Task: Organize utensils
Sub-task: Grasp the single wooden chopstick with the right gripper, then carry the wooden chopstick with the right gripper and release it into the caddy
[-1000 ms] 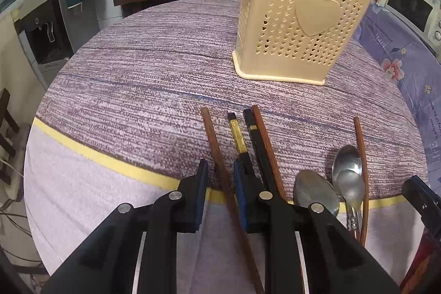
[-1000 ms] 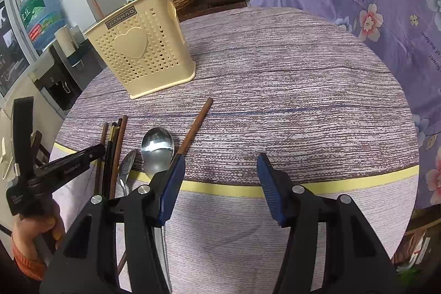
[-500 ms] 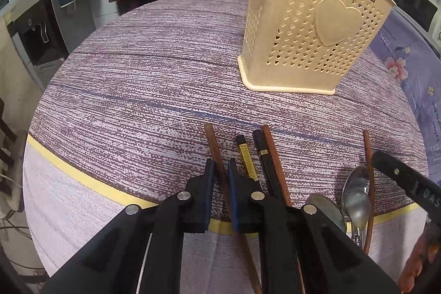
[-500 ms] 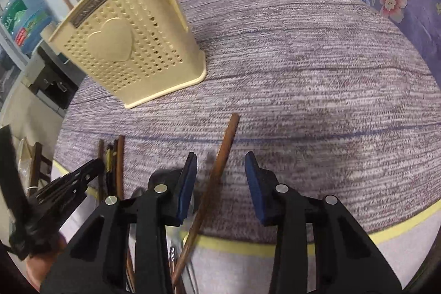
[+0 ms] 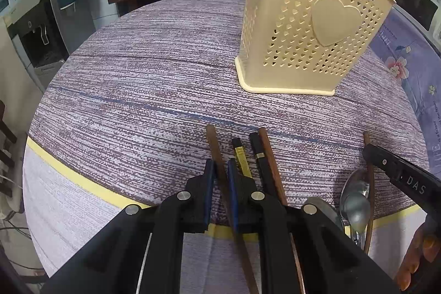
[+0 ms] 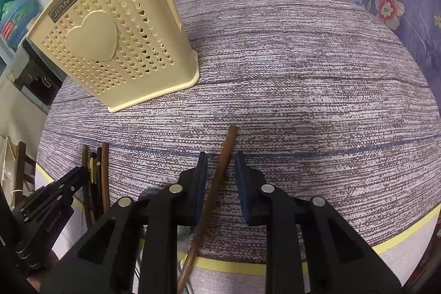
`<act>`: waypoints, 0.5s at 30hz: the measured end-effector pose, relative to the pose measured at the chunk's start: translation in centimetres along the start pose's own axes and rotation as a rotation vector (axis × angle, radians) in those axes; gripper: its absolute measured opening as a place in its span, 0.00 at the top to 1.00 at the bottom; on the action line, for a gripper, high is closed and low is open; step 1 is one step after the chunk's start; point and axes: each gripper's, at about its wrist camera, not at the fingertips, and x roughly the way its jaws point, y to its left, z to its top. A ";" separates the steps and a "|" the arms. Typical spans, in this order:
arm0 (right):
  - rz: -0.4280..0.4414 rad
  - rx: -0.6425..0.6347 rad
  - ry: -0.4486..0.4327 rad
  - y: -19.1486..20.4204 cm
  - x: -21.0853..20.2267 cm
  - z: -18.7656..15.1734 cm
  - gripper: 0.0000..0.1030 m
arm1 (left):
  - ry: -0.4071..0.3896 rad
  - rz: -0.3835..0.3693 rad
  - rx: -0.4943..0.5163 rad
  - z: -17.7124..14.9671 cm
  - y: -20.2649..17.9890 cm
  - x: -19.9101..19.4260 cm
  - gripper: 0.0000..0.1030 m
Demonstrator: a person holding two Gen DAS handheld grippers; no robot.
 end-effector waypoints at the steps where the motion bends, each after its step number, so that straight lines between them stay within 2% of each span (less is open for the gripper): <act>1: -0.001 -0.001 0.002 0.2 0.2 0.1 0.84 | 0.000 0.007 0.011 0.1 -0.3 0.1 0.89; 3: 0.004 -0.005 0.003 0.3 0.4 0.4 0.89 | 0.000 0.023 0.033 0.3 -0.8 0.3 0.89; 10: 0.026 -0.023 0.005 0.5 0.7 1.1 0.90 | -0.013 0.055 0.064 0.7 -1.4 0.6 0.91; 15: 0.073 0.003 -0.007 -0.2 0.4 1.6 0.90 | -0.017 0.034 0.044 1.0 -1.2 0.6 0.92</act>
